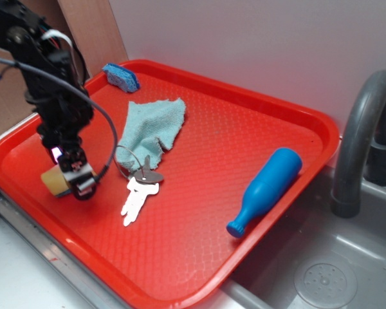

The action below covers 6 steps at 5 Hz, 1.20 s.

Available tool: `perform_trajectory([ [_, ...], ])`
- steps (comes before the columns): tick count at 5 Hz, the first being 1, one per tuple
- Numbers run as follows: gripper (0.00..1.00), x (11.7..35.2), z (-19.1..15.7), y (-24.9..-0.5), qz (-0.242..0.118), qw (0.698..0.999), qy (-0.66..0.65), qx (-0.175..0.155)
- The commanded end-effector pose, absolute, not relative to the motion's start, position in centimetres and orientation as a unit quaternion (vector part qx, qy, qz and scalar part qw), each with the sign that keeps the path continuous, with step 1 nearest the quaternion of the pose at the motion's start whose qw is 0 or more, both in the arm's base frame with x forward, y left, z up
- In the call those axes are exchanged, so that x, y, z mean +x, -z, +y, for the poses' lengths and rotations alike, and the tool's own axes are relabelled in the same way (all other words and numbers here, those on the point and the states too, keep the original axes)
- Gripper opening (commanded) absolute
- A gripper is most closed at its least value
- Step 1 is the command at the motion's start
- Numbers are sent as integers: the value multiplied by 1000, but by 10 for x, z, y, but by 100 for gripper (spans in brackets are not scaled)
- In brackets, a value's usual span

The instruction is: Grab the green sponge.

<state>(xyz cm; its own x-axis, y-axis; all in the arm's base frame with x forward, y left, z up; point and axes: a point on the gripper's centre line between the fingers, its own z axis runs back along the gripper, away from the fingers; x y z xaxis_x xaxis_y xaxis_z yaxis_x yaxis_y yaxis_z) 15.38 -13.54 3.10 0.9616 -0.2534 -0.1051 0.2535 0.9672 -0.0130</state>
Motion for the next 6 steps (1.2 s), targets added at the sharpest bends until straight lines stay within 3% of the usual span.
perform_trajectory([
  [1,100,143,-144,-18,59,987,149,2],
  [2,0,142,-142,-25,54,988,143,10],
  [3,0,152,-134,-72,44,991,123,22],
  [4,0,187,-107,-121,95,995,27,-6],
  [5,0,218,-125,-170,120,992,27,1],
  [6,0,223,-139,-222,86,996,31,1],
])
